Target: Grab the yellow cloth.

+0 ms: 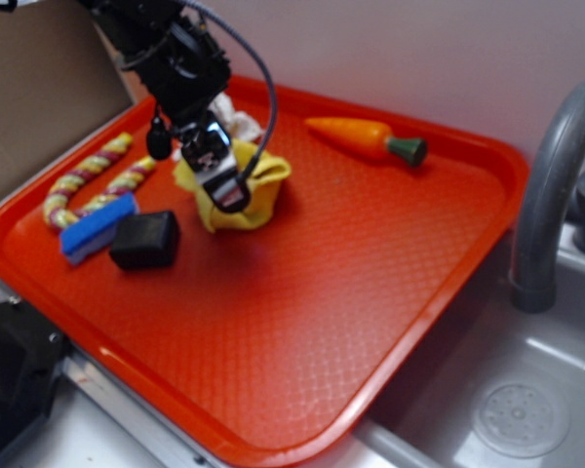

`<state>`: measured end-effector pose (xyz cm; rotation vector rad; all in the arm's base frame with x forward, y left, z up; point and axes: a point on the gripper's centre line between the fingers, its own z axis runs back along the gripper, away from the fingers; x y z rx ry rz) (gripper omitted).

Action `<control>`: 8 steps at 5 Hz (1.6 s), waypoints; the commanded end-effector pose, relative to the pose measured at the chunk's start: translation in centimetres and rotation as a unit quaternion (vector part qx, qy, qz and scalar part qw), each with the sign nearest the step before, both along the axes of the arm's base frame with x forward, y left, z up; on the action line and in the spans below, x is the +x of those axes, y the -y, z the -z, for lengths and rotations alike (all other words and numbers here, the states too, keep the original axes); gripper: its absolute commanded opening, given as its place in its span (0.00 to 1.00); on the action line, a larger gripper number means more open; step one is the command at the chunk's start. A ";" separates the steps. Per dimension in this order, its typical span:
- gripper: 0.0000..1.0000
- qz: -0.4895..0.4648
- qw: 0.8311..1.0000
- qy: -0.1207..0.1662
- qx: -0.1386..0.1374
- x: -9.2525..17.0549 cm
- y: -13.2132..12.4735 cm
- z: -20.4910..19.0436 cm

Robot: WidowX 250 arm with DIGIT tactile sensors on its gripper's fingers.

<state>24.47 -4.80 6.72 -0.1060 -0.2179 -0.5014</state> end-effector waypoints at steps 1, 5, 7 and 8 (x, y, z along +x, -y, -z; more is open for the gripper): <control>1.00 0.002 1.000 0.021 -0.002 1.1 1.0 -1.4; 0.00 -0.045 0.997 -0.030 0.061 2.1 0.5 2.5; 0.00 -0.070 0.997 -0.020 0.037 0.7 0.2 -3.0; 0.00 -0.108 0.994 0.006 0.012 0.1 3.4 -8.0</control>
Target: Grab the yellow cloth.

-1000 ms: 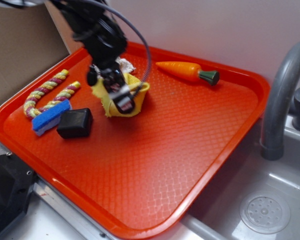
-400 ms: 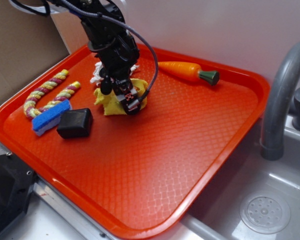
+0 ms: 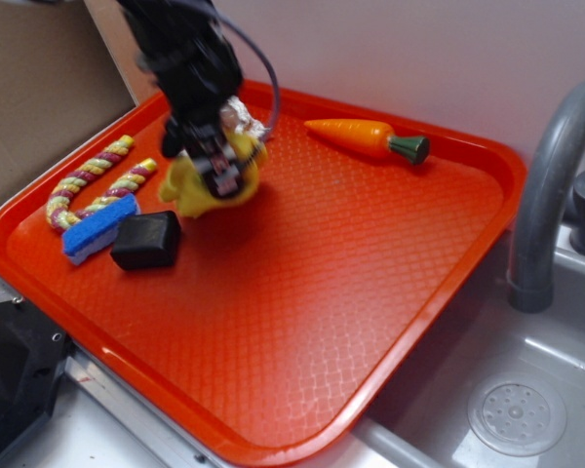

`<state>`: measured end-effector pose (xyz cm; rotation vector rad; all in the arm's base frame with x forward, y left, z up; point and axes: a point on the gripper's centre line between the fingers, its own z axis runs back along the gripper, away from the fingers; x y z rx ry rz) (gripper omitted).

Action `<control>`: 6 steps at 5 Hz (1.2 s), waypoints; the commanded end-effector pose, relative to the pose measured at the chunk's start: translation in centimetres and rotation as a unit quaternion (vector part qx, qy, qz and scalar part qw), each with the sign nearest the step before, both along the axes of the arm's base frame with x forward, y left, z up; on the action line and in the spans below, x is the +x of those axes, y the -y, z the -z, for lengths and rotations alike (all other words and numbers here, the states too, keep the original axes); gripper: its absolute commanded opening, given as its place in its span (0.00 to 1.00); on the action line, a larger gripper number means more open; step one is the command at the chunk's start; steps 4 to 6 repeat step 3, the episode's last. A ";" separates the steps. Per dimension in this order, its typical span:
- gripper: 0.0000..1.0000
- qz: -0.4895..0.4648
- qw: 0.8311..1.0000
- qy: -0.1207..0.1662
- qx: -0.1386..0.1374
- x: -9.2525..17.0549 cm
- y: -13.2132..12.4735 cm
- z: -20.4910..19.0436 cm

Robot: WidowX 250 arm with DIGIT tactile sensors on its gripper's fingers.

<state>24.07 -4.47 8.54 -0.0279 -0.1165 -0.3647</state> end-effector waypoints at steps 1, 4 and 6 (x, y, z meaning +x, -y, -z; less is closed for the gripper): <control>0.00 -0.071 0.996 0.037 -0.034 1.6 5.0 -11.3; 0.00 -0.075 0.995 0.016 -0.071 5.4 2.9 -11.6; 0.00 -0.075 0.995 0.016 -0.071 5.4 2.9 -11.6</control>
